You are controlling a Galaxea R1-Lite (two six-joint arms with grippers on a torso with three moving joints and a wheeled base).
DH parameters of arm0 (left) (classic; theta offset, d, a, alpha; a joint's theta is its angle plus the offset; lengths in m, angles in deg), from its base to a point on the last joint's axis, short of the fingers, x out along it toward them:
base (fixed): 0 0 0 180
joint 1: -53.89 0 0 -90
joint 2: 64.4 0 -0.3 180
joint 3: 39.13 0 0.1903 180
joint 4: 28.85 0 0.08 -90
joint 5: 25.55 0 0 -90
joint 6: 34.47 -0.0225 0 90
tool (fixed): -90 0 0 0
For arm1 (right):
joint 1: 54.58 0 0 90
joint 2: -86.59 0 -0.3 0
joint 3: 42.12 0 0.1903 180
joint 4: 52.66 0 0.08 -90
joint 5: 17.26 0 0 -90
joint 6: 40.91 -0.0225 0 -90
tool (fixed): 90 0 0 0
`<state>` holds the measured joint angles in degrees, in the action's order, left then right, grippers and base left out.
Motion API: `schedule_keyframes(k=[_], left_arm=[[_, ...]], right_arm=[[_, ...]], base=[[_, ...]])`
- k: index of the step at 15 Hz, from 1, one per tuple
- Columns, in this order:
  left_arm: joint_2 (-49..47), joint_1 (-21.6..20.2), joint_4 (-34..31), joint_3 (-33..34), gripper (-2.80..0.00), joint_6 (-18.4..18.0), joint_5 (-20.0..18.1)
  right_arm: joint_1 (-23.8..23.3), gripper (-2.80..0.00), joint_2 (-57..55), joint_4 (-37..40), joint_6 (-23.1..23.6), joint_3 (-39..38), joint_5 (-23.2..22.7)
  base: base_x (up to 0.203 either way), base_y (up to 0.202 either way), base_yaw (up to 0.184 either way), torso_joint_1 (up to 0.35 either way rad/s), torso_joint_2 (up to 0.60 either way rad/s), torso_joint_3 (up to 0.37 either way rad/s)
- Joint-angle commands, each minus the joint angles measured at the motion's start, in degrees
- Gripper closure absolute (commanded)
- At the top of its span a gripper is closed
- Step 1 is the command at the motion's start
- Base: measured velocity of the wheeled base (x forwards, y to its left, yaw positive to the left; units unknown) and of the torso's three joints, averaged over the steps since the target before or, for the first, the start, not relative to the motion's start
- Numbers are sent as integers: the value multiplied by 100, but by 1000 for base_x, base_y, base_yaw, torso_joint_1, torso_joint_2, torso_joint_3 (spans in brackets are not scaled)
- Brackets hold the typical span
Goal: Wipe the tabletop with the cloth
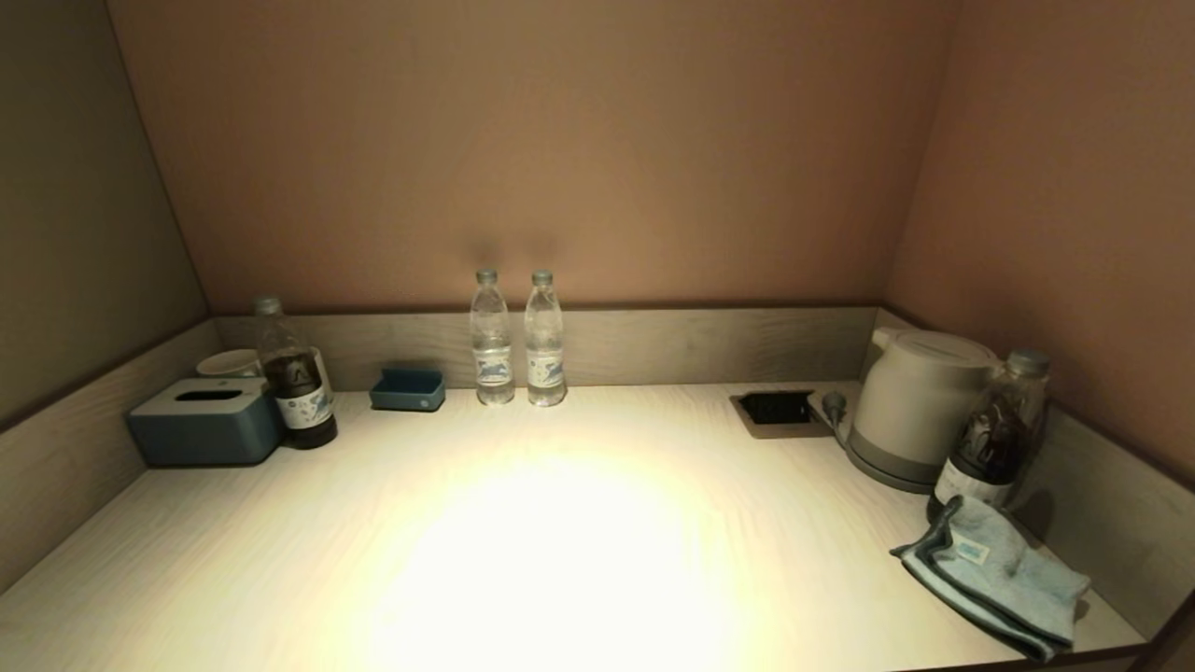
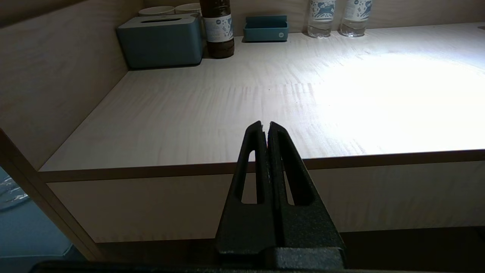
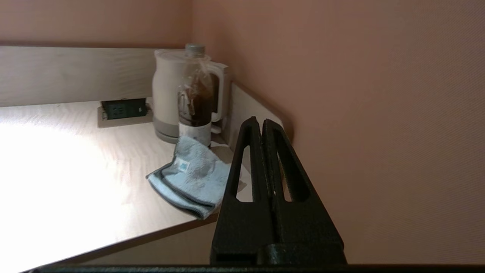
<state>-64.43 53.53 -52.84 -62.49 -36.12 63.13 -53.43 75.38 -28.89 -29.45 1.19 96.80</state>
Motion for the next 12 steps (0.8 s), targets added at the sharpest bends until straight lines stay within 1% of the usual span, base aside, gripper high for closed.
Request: schedule_keyframes(k=[1,2,3,5,7,8,9,11,12], left_arm=[[2,0,1,0,0,-2,-3],[2,0,1,0,0,-2,-6],[2,0,1,0,0,1,0],[2,0,1,0,0,-2,-7],[2,0,1,0,0,-2,0],[2,0,1,0,0,-2,0],[2,0,1,0,0,-2,0],[2,0,1,0,0,-2,-9],[2,0,1,0,0,-2,0]], right_arm=[[-18,0,459,281,-3,-57,-352],[-18,0,728,377,-8,-101,-710],[-18,0,910,513,-10,-125,-971],[-18,0,1103,703,-106,-161,-1360],[-18,0,1096,672,-328,-186,-1547],[-18,0,1102,669,-424,-200,-1775],[-18,0,1103,663,-487,-228,-1887],[-18,0,1103,482,-535,-494,-2134],[-18,0,1103,419,-537,-526,-2167]], base=[[0,0,0,0,0,0],[0,0,0,0,0,0],[0,0,0,0,0,0],[0,0,0,0,0,0],[0,0,0,0,0,0],[0,0,0,0,0,0],[0,0,0,0,0,0],[0,0,0,0,0,0],[0,0,0,0,0,0]])
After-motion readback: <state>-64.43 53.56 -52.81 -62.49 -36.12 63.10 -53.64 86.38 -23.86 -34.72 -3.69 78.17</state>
